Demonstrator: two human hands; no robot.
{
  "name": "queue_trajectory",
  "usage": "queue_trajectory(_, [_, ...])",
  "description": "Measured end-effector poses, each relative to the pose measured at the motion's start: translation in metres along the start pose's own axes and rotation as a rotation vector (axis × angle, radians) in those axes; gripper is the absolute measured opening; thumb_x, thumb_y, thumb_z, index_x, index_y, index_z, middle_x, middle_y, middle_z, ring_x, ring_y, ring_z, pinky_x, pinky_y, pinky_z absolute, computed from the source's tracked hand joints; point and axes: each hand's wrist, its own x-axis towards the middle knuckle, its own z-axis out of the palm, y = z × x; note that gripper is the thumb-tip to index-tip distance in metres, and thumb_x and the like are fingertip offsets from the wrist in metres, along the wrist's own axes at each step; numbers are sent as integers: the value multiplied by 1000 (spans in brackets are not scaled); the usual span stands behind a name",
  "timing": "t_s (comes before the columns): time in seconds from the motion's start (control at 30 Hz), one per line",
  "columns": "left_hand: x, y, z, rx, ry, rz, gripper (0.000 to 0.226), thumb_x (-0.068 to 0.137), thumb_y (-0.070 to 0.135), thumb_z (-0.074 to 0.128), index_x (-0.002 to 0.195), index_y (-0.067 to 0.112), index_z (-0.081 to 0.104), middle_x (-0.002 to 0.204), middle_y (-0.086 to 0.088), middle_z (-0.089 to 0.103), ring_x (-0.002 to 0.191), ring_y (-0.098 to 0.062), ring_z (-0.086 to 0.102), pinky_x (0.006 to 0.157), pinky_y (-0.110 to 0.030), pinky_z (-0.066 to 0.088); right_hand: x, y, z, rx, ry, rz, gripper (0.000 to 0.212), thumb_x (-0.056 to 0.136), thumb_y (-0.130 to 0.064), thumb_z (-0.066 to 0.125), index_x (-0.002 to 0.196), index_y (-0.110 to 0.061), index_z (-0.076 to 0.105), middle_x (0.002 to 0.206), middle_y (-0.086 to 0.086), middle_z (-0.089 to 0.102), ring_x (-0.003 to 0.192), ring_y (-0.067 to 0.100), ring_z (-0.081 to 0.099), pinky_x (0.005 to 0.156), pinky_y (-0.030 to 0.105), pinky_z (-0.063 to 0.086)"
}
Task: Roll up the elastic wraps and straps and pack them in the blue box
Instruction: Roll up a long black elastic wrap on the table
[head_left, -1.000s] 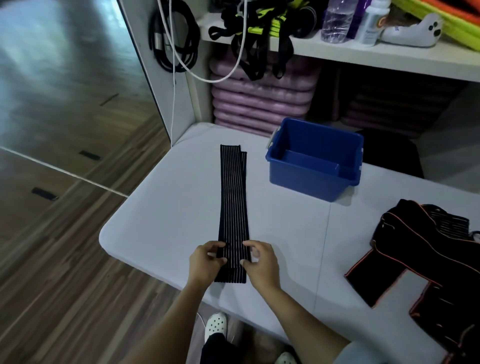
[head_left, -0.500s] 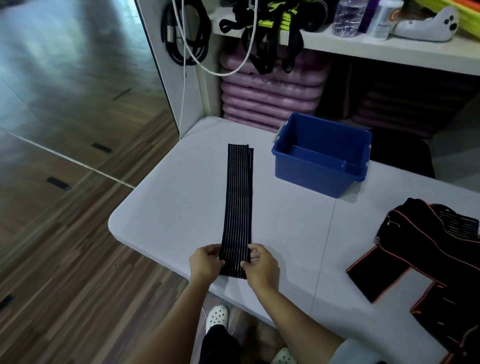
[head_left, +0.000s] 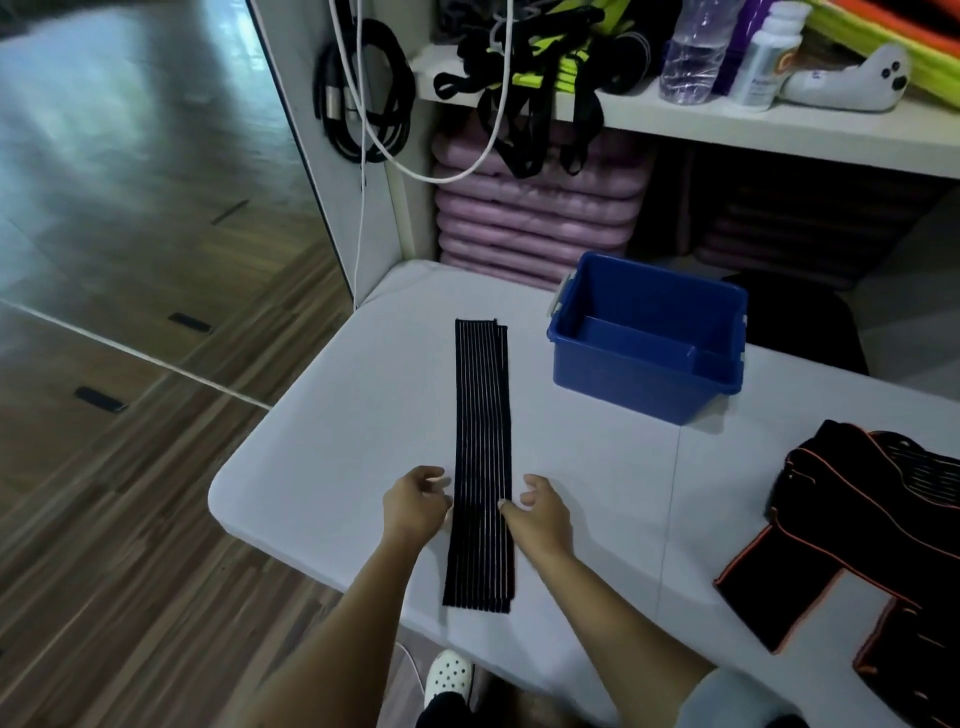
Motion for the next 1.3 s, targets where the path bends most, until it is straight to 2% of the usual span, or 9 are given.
queue_trajectory(0.1, [41,28,-5,11,-3,55,37,85,5,59,122,11,58,100,-2,65,85,-11,57,82,-21,44,42,-27,3,1,33,-31,55,87,-28,60,137,-20,40,134,5,51,119,21,52,103,35,42])
queue_trajectory(0.27, [118,72,-4,40,-78,110,44,86,8,61,128,14,52,113,-6,60,94,-16,55,79,-22,42,118,-72,11,-10,74,-49,63,87,-27,61,143,-19,32,143,10,43,128,25,46,106,41,41])
queue_trajectory(0.4, [182,95,4,62,-105,141,50,86,7,60,133,13,45,123,-10,57,110,-24,56,85,-24,43,177,-97,18,-5,110,-58,65,89,-25,59,145,-17,27,146,12,39,132,27,41,109,42,37])
queue_trajectory(0.57, [236,107,12,147,-104,200,47,84,5,59,129,9,46,114,-4,56,108,-24,55,84,-22,40,228,-113,27,29,178,-91,61,90,-21,58,144,-15,30,144,11,43,129,28,44,108,44,38])
queue_trajectory(0.7, [261,107,22,227,-108,263,43,77,7,61,119,17,57,111,-9,61,100,-28,60,92,-38,50,247,-122,31,42,221,-123,56,90,-16,58,142,-15,36,140,6,47,124,26,47,105,43,41])
queue_trajectory(0.9, [268,114,35,227,-114,271,57,81,2,57,135,15,46,129,-13,47,115,-29,51,100,-30,40,250,-123,28,132,254,-124,53,88,-3,57,137,-17,43,131,3,54,112,21,55,100,41,46])
queue_trajectory(1.1, [254,103,26,186,-127,282,57,81,3,61,135,14,45,127,-10,47,111,-25,53,95,-25,38,221,-118,22,124,228,-147,56,87,-3,59,138,-16,42,137,6,49,117,24,52,102,38,44])
queue_trajectory(1.2, [221,84,22,203,-130,328,50,82,7,64,129,16,50,121,-8,47,93,-18,55,85,-18,38,185,-102,16,82,193,-188,51,86,-6,62,134,-17,47,135,6,48,115,23,53,100,36,46])
queue_trajectory(1.3, [173,59,21,196,-142,362,40,83,6,63,121,17,56,112,-6,48,77,-9,51,76,-8,35,142,-76,10,35,166,-223,47,87,-8,62,131,-17,49,129,4,51,104,14,53,92,26,46])
